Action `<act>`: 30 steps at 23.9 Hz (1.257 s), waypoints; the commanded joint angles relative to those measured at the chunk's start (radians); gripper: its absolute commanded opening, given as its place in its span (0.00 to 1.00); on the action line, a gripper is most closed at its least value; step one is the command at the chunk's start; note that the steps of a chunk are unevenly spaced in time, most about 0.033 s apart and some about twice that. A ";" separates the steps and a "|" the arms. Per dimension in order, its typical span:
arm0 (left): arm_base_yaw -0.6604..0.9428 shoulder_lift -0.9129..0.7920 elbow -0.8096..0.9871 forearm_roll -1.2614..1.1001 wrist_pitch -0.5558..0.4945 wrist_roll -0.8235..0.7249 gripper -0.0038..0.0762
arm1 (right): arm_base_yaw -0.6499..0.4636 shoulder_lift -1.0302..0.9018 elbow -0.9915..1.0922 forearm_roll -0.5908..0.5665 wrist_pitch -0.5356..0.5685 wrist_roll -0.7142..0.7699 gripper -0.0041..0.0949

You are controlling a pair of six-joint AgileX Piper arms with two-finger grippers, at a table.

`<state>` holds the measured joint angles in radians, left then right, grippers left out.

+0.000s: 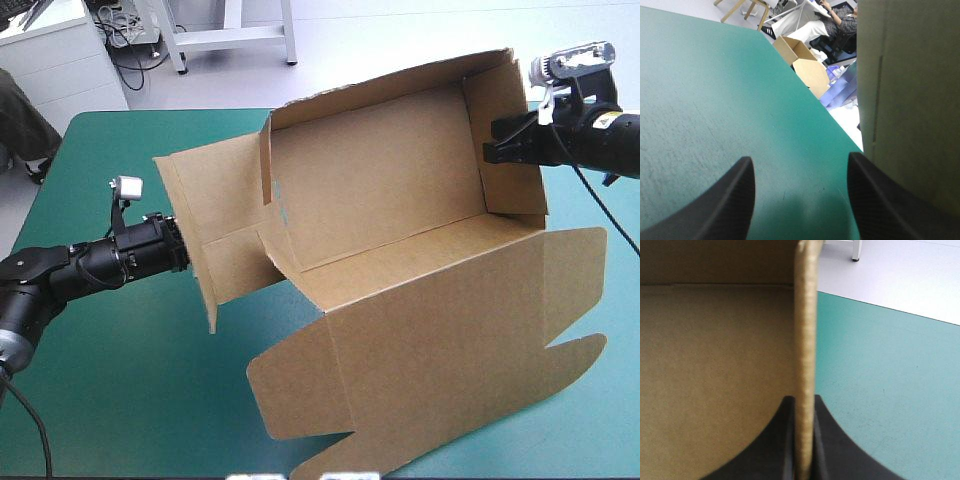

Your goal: Fold the box

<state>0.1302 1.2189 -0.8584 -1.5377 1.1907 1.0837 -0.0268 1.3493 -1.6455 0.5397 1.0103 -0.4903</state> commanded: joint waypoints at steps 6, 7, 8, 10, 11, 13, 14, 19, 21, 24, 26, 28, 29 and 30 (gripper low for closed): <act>-0.016 -0.029 -0.093 -0.118 0.115 -0.025 0.70 | 0.101 -0.014 -0.025 -0.049 -0.157 0.075 0.02; -0.025 -0.029 -0.105 -0.118 0.115 -0.032 0.71 | 0.113 -0.012 -0.025 -0.063 -0.175 0.092 0.02; -0.036 -0.029 -0.116 -0.118 0.115 -0.031 0.71 | 0.125 -0.012 -0.025 -0.074 -0.195 0.104 0.02; -0.057 -0.029 -0.136 -0.118 0.115 -0.033 0.71 | 0.147 -0.008 -0.025 -0.091 -0.223 0.122 0.02; -0.067 -0.029 -0.147 -0.118 0.115 -0.033 0.71 | 0.157 -0.008 -0.025 -0.097 -0.236 0.132 0.02; -0.085 -0.029 -0.171 -0.118 0.115 -0.030 0.71 | 0.172 -0.005 -0.025 -0.103 -0.246 0.136 0.02; -0.090 -0.029 -0.182 -0.118 0.115 -0.030 0.71 | 0.176 -0.005 -0.025 -0.106 -0.248 0.138 0.02; -0.097 -0.029 -0.238 -0.120 0.115 -0.042 0.71 | 0.180 -0.005 -0.025 -0.118 -0.257 0.148 0.02; -0.097 -0.029 -0.240 -0.137 0.115 -0.045 0.71 | 0.180 -0.005 -0.025 -0.116 -0.270 0.172 0.02; -0.106 -0.029 -0.240 -0.151 0.115 -0.062 0.71 | 0.180 -0.005 -0.025 -0.114 -0.287 0.185 0.02; -0.127 -0.027 -0.259 -0.169 0.115 -0.070 0.71 | 0.180 -0.005 -0.025 -0.122 -0.287 0.194 0.02; -0.145 -0.024 -0.296 -0.143 0.115 -0.087 0.71 | 0.180 -0.005 -0.025 -0.122 -0.292 0.199 0.02; -0.152 -0.024 -0.310 -0.139 0.112 -0.094 0.71 | 0.180 -0.005 -0.025 -0.122 -0.295 0.200 0.02; -0.154 -0.024 -0.328 -0.131 0.109 -0.104 0.71 | 0.180 -0.005 -0.025 -0.122 -0.296 0.204 0.02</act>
<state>-0.0118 1.2155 -1.1304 -1.6003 1.2062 1.0014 0.1546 1.3746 -1.6435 0.3808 0.7964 -0.3072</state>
